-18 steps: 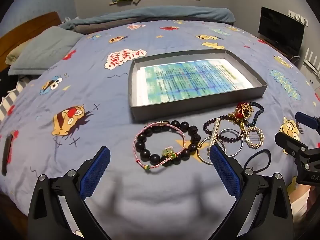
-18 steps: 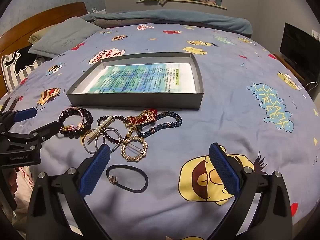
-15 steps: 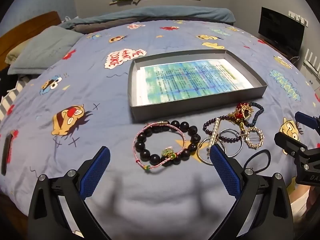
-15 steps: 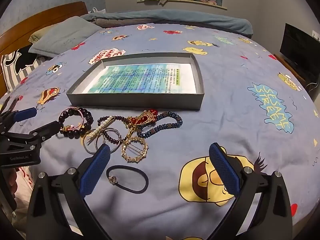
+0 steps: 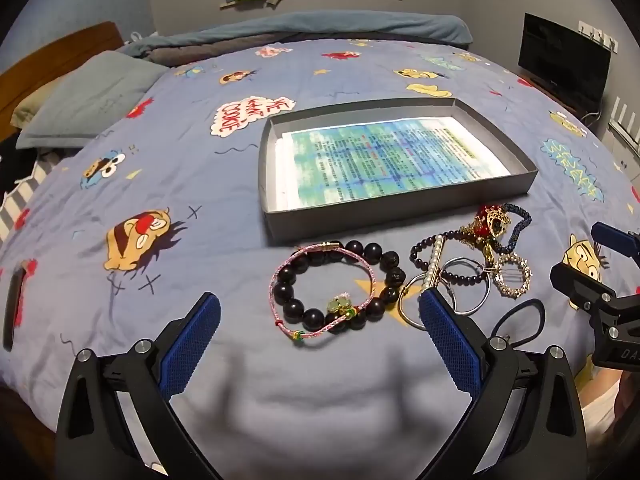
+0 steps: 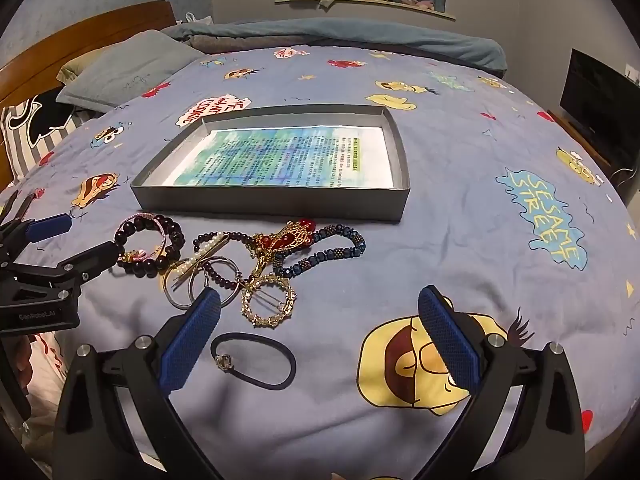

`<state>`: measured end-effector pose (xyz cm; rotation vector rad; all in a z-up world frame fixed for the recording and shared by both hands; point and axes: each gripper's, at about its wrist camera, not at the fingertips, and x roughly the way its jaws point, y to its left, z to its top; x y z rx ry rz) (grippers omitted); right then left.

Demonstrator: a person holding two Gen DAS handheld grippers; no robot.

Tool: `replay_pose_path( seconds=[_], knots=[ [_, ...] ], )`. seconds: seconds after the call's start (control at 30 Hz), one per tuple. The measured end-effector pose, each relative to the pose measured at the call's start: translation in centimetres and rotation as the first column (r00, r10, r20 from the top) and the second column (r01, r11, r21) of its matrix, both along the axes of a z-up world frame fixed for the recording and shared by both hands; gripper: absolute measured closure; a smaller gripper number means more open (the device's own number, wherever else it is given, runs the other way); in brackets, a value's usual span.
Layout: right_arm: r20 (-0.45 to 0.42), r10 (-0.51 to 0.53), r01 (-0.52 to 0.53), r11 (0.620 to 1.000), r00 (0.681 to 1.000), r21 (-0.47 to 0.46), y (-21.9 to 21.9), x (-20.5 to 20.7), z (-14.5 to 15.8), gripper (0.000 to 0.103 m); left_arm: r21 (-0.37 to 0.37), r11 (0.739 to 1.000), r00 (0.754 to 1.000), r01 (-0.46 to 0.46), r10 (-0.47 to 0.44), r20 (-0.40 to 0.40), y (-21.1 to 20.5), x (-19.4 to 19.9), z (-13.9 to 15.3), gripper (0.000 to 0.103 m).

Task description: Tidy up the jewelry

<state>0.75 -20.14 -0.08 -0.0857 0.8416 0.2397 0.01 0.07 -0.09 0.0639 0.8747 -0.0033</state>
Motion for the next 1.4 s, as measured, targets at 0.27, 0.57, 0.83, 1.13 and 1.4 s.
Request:
replay_pose_path(
  seconds=[0.27, 0.57, 0.83, 1.13, 1.4],
  knots=[
    [-0.006, -0.005, 0.005, 1.0, 1.0, 0.003, -0.27, 0.2, -0.39, 0.005, -0.002, 1.0, 1.0, -0.003, 0.003, -0.006, 0.17, 0.4, -0.5, 0.004],
    [-0.004, -0.008, 0.008, 1.0, 1.0, 0.0, -0.31, 0.21, -0.32, 0.005, -0.004, 1.0, 1.0, -0.004, 0.004, -0.005, 0.23, 0.48, -0.56, 0.004],
    [-0.007, -0.008, 0.008, 1.0, 1.0, 0.0, -0.39, 0.19, -0.26, 0.005, -0.004, 1.0, 1.0, -0.003, 0.003, -0.006, 0.24, 0.43, -0.54, 0.004],
    [-0.007, -0.008, 0.008, 1.0, 1.0, 0.0, -0.41, 0.19, -0.28, 0.005, -0.003, 1.0, 1.0, -0.004, 0.004, -0.005, 0.23, 0.39, -0.54, 0.004],
    [-0.012, -0.011, 0.011, 1.0, 1.0, -0.002, -0.3, 0.16, -0.48, 0.005, -0.006, 1.0, 1.0, -0.005, 0.004, -0.009, 0.27, 0.35, -0.67, 0.004]
  ],
)
